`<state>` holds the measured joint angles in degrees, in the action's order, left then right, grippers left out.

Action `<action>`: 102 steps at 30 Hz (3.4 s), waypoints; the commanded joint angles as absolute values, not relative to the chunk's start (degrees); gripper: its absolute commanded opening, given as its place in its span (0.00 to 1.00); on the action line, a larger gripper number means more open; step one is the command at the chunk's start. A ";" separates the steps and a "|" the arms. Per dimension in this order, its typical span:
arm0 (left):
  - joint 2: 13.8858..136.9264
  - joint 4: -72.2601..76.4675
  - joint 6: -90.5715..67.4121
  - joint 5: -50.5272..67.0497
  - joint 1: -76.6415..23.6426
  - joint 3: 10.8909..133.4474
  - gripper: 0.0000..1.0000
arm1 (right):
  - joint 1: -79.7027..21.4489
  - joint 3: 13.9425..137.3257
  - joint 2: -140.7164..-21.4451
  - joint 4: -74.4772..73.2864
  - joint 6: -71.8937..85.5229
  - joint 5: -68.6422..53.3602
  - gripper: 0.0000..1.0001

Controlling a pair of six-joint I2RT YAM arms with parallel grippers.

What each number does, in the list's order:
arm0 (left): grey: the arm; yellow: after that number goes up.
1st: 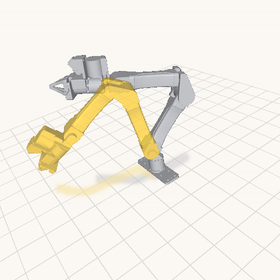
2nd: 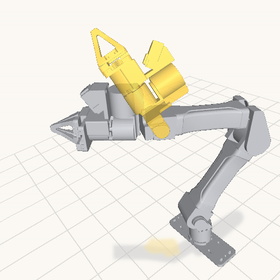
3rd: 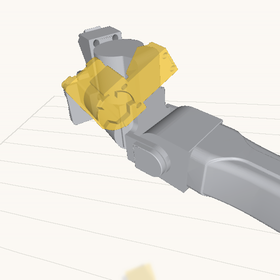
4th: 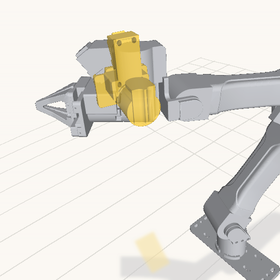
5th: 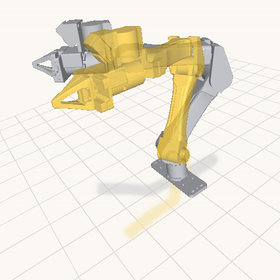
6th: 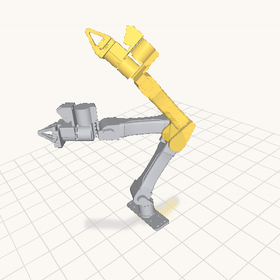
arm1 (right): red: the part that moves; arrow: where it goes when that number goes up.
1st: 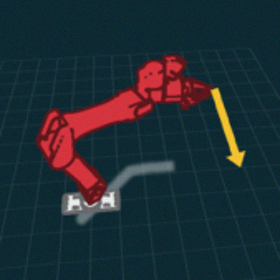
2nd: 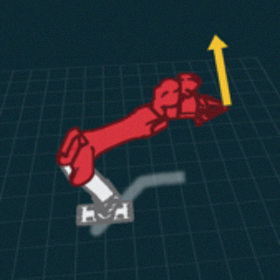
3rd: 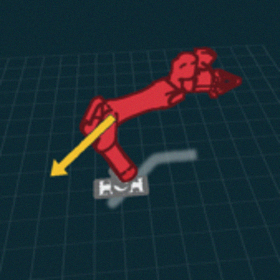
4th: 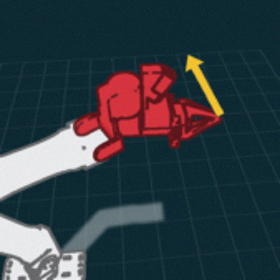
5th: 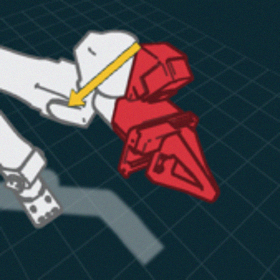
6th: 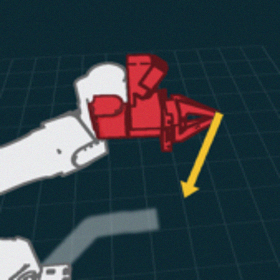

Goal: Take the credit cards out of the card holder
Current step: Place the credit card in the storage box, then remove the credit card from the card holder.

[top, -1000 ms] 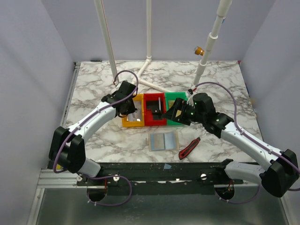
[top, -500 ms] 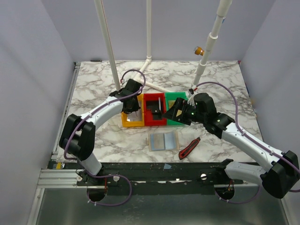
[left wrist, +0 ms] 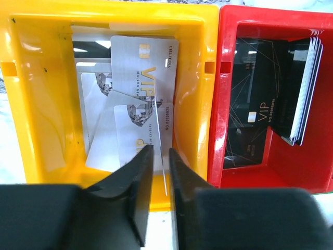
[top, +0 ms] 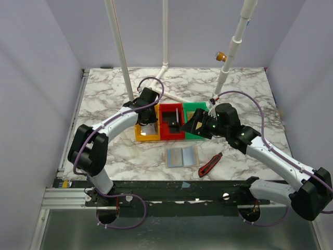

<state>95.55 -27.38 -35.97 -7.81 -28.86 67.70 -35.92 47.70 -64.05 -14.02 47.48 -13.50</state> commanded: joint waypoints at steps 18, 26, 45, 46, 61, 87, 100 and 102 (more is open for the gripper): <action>83.10 -33.92 -32.81 -11.46 -28.74 67.52 0.47 | -36.18 46.59 -64.87 -14.24 46.91 -13.49 0.92; 74.63 -34.46 -33.59 -6.54 -28.74 62.79 0.47 | -37.91 45.02 -66.01 -16.01 45.88 -11.67 0.92; 60.07 -35.33 -36.04 -2.46 -28.92 50.04 0.47 | -62.68 52.49 -84.72 -23.97 45.43 16.09 0.60; 59.88 -35.40 -35.95 -2.46 -28.92 49.80 0.47 | -63.25 53.08 -85.88 -24.20 45.42 16.95 0.53; 59.85 -34.74 -35.86 -1.69 -28.92 48.44 0.47 | -65.19 56.32 -94.02 -21.97 45.18 18.20 0.01; 61.59 -34.54 -35.68 -0.45 -28.92 49.04 0.47 | -65.21 55.45 -96.70 -23.25 46.32 21.88 0.01; 63.06 -32.41 -36.63 4.58 -30.46 49.22 0.46 | -63.42 52.46 -92.67 -25.75 48.70 24.69 0.01; 63.73 -31.51 -37.29 5.46 -31.51 49.18 0.45 | -63.08 51.91 -92.25 -25.84 49.19 24.67 0.01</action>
<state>62.43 -34.30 -35.90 1.58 -29.61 48.82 -63.83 53.60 -93.93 -23.55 47.48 21.87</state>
